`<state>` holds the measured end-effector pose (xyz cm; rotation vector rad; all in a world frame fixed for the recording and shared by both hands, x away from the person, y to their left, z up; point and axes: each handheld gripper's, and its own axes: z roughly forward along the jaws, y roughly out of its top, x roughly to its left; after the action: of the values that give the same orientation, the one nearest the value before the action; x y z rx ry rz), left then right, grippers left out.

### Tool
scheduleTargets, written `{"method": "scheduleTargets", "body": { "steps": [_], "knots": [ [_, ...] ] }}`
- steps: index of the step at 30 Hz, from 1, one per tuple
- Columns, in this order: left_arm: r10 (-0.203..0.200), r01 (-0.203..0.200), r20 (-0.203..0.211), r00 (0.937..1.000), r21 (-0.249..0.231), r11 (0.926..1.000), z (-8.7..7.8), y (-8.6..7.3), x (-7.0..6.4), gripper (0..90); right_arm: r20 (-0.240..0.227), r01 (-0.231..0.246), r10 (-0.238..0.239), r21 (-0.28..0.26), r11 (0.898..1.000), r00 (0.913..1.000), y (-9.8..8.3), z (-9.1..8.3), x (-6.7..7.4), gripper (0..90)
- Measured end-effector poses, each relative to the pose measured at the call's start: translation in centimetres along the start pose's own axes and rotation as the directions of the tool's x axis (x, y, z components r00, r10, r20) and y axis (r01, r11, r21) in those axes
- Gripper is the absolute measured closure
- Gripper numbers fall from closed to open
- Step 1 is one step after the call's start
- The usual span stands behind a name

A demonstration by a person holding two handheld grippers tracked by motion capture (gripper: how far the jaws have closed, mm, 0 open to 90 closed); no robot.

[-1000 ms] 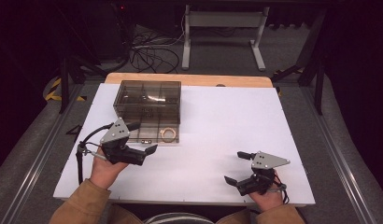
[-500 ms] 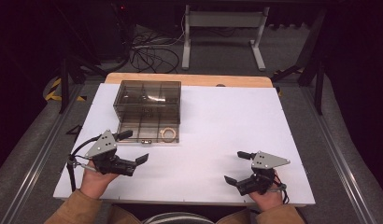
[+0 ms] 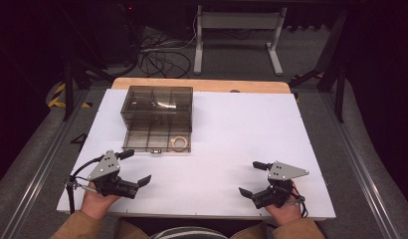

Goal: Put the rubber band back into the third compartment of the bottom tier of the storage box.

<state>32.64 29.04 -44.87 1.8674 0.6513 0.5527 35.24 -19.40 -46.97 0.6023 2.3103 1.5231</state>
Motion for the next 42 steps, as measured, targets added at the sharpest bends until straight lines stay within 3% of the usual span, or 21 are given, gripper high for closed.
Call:
{"method": "scheduleTargets", "body": {
  "steps": [5, 12, 22, 28, 33, 42],
  "knots": [
    [-0.026, 0.026, 0.002, 0.9997, -0.011, 0.9996, -0.3, -1.3, 0.4, 0.1, -0.001, 0.000, 0.000, 0.001, 1.000, 1.0000, 0.0, 0.0, 0.0, 0.3],
    [-0.007, 0.007, -0.006, 1.0000, -0.008, 0.9999, -0.7, -2.6, 0.5, 0.1, 0.000, 0.000, 0.000, 0.004, 1.000, 1.0000, 0.0, 0.0, 0.0, 0.3],
    [-0.010, 0.010, -0.005, 0.9999, 0.045, 0.9989, -0.8, -3.9, 0.2, 0.1, -0.002, -0.004, 0.004, 0.006, 1.000, 1.0000, 0.0, 0.1, 0.0, 0.4],
    [-0.017, 0.017, -0.006, 0.9998, 0.024, 0.9996, -1.2, -4.0, 0.4, 0.1, -0.005, -0.004, 0.004, 0.007, 1.000, 1.0000, 0.0, 0.2, 0.0, 0.3],
    [-0.007, 0.007, 0.002, 1.0000, 0.026, 0.9996, -1.1, -3.9, 0.3, 0.1, -0.007, -0.007, 0.007, 0.004, 1.000, 1.0000, 0.0, 0.2, -0.1, 0.3],
    [-0.027, 0.026, 0.013, 0.9996, 0.027, 0.9993, -1.1, -3.8, 0.2, 0.1, -0.010, -0.008, 0.008, 0.006, 1.000, 0.9999, 0.0, 0.2, -0.1, 0.4]
  ]
}}
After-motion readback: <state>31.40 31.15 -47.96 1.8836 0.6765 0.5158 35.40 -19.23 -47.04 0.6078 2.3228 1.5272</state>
